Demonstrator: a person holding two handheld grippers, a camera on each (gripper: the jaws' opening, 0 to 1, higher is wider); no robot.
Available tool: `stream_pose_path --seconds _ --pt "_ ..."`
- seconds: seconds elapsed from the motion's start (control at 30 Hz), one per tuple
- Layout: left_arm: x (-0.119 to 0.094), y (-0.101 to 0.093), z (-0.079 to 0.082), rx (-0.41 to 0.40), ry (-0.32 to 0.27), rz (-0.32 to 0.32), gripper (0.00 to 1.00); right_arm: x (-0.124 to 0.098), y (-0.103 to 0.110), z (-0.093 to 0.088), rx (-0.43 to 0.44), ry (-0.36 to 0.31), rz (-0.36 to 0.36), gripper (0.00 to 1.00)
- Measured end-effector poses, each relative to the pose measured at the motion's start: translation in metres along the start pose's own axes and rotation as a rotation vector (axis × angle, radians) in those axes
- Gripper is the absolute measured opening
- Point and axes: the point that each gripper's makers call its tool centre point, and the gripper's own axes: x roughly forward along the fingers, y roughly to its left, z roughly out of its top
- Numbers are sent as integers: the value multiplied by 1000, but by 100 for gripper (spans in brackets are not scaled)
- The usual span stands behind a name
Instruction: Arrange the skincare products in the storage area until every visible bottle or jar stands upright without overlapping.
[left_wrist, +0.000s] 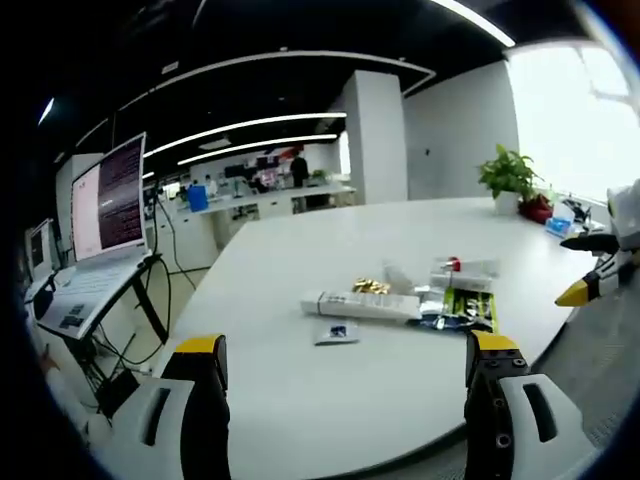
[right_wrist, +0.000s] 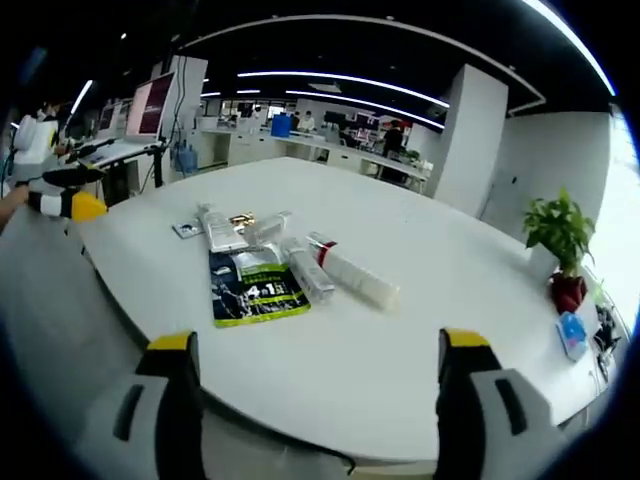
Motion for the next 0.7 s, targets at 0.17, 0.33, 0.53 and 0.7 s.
stream_pose_path --seconds 0.17,0.33,0.53,0.7 --pt "0 0 0 1 0 1 97 0 0 0 1 2 -1 100" --pt "0 1 0 2 -3 2 97 1 0 -1 0 3 0 100" --pt "0 -1 0 1 2 0 97 1 -1 -2 -1 10 0 100" --pt "0 -2 1 1 5 -1 97 1 -1 -2 -1 10 2 100"
